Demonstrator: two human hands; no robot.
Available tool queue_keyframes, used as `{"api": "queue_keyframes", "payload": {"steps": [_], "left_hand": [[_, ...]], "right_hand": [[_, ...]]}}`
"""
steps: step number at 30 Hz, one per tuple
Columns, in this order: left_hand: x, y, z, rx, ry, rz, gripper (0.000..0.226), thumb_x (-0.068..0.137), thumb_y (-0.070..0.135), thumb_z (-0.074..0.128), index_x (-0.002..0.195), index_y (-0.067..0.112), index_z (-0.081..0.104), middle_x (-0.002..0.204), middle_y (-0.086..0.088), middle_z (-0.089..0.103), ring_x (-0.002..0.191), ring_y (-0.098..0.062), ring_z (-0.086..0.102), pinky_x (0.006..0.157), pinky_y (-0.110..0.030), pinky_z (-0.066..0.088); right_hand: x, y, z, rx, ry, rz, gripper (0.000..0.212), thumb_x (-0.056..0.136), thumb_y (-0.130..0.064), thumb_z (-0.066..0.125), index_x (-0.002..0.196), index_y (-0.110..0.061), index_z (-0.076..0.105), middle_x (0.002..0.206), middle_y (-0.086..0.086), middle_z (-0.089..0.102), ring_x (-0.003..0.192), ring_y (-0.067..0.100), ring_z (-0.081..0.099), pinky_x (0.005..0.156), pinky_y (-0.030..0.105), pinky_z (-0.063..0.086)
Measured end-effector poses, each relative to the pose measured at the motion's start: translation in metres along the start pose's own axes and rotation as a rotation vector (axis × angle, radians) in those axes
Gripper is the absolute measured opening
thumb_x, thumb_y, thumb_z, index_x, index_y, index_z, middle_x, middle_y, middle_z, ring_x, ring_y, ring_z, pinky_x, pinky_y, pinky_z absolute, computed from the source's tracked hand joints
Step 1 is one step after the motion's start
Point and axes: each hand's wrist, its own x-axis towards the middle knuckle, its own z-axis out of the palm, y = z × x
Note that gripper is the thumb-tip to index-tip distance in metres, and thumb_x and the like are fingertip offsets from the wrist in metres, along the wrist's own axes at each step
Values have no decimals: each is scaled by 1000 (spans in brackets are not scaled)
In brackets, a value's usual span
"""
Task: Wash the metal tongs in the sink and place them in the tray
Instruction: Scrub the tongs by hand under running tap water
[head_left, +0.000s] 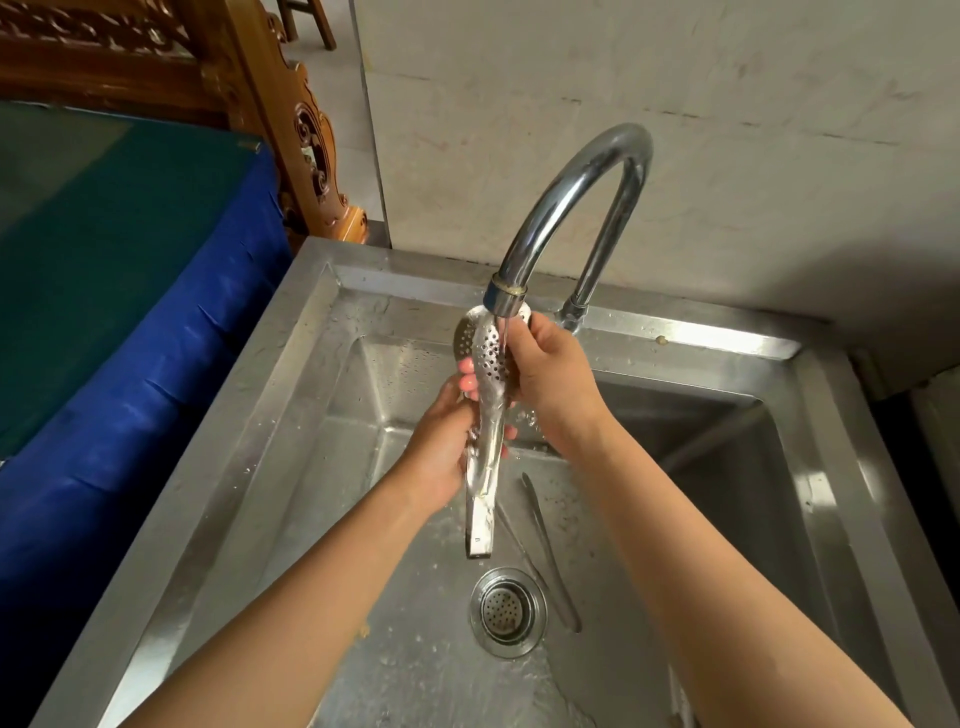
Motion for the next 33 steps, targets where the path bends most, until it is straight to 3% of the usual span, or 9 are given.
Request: {"api": "queue_keyframes", "payload": {"steps": [5,10,14,17,20,24,27,30,33], "left_hand": [[-2,3,10,16,-71,41,39,77,52,57,95,19,66,65,-1,70,56,-16,66,50,-26,53],[-3,0,4,34,-120,16,42,95,44,38,102,11,63,75,-4,73,62,-19,68,51,-28,54],[-7,2,2,88,-86,22,35,95,43,40,93,23,68,76,-3,73,55,-17,64,48,-27,50],[-9,0,1,96,-22,0,24,96,28,45,84,19,64,59,-2,66,42,-16,56,39,-23,42],[-8,-2,-1,93,7,-2,17,97,19,42,85,16,54,46,1,54,38,-16,52,38,-22,39],[-2,2,3,97,28,72,28,97,24,43,74,19,57,46,2,53,40,-16,53,41,-23,43],[3,7,5,99,27,104,37,96,25,43,64,22,61,50,-1,55,40,-15,53,41,-24,45],[2,8,2,117,-25,124,24,96,27,44,83,25,64,58,-2,61,46,-18,58,46,-28,50],[3,6,-4,169,-21,178,17,97,26,42,95,22,59,66,6,64,60,-18,61,64,-38,52]], "right_hand": [[2,0,4,156,143,5,29,99,-34,40,97,-8,51,52,5,59,42,16,53,44,25,48],[11,-11,4,111,166,-103,24,99,-31,38,89,-13,48,69,14,56,54,22,55,53,30,50],[13,-8,-1,132,27,-73,16,100,-22,40,101,-12,51,72,9,64,61,18,63,63,32,53],[8,-1,-2,285,-143,10,14,95,-2,44,103,-8,55,74,4,72,68,16,70,69,30,60],[4,4,-1,359,-222,46,15,92,1,48,100,-4,60,83,9,73,73,19,72,75,31,59],[2,3,3,364,-225,25,18,95,-7,46,98,-2,64,90,12,73,73,18,71,73,27,59],[1,0,7,266,-155,23,26,99,-20,40,89,-7,61,76,7,74,62,15,69,62,23,59],[2,1,9,30,-11,-39,45,99,-41,32,73,-14,57,50,0,57,44,13,50,49,24,47],[3,3,9,-13,36,-66,58,97,-51,29,57,-14,49,42,2,42,38,15,39,43,24,38]]}}
